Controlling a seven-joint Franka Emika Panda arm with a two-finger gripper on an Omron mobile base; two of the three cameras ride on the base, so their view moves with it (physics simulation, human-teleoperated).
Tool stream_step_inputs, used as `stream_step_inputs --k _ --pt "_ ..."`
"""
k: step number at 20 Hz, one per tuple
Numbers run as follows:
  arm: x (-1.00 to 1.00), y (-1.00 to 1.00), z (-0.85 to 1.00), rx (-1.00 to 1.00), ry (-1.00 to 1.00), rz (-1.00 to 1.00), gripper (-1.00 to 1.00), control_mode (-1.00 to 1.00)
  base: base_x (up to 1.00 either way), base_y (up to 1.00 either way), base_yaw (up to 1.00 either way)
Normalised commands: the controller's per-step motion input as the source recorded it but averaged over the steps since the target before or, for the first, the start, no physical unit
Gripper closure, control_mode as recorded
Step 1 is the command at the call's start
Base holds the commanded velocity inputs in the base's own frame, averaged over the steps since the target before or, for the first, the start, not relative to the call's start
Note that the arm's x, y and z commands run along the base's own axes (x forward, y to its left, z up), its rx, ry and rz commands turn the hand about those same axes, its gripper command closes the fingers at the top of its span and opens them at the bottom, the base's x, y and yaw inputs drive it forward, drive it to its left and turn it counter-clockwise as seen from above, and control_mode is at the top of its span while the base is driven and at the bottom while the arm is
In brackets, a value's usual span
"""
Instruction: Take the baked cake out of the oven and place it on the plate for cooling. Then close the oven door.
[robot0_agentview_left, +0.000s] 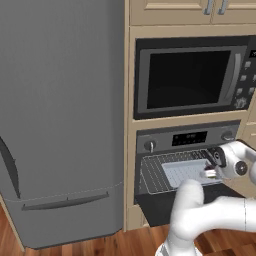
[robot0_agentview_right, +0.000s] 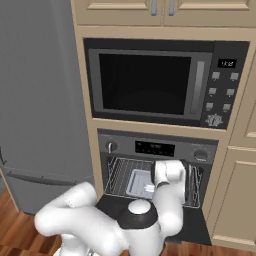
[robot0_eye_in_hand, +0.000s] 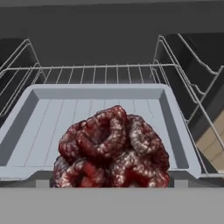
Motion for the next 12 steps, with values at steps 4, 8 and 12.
stream_step_inputs --k 4,8,12 --pt "-0.43 -0.06 0.68 -0.05 0.21 -0.05 1.00 -1.00 0.00 0.00 0.00" --pt "-0.46 -0.03 0.64 -0.06 0.24 -0.05 1.00 -1.00 0.00 0.00 0.00" --pt "-0.38 0.00 0.72 -0.05 0.25 -0.04 1.00 -1.00 0.00 0.00 0.00"
